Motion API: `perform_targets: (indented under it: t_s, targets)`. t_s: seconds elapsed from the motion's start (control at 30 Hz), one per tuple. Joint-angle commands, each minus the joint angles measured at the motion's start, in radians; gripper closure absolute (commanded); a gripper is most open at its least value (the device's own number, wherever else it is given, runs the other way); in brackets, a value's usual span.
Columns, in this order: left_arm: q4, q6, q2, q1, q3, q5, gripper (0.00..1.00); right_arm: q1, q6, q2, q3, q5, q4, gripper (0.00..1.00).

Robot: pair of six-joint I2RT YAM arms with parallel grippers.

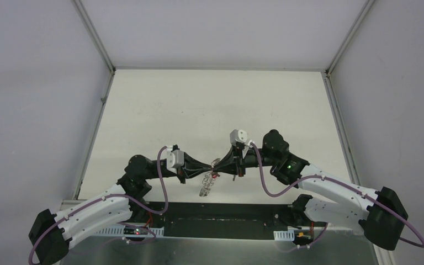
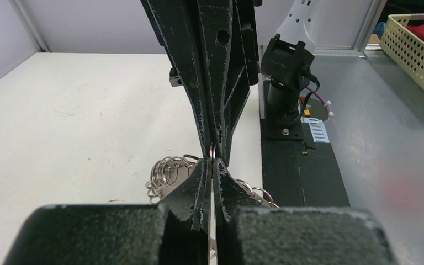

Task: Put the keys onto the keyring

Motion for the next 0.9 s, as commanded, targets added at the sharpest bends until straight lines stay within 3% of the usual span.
perform_targets:
  t_s: [0.0,0.03,0.1,0.23,0.27,0.4,0.53,0.87]
  targets:
    - [0.011,0.003,-0.016,-0.011,0.060,0.037,1.00,-0.002,0.000,0.004,0.032,-0.008,0.069,1.00]
    - [-0.014,0.009,-0.022,-0.010,0.065,0.038,0.99,-0.002,-0.005,0.000,0.035,-0.003,0.057,1.00]
    - [-0.085,0.023,-0.039,-0.010,0.080,0.030,0.78,-0.002,-0.028,-0.004,0.053,0.010,-0.003,1.00]
    - [-0.294,0.089,-0.093,-0.011,0.130,-0.011,0.54,-0.002,-0.122,-0.005,0.127,0.042,-0.236,1.00]
    - [-0.346,0.110,-0.106,-0.011,0.143,-0.021,0.52,-0.002,-0.153,-0.001,0.153,0.046,-0.310,1.00]
    - [-0.513,0.184,-0.113,-0.011,0.201,-0.026,0.52,-0.001,-0.244,0.032,0.248,0.066,-0.553,1.00]
    - [-0.581,0.221,-0.055,-0.010,0.242,-0.004,0.54,0.001,-0.317,0.079,0.345,0.069,-0.743,1.00]
    - [-0.574,0.250,0.104,-0.013,0.294,0.001,0.55,0.036,-0.388,0.168,0.466,0.109,-0.941,1.00]
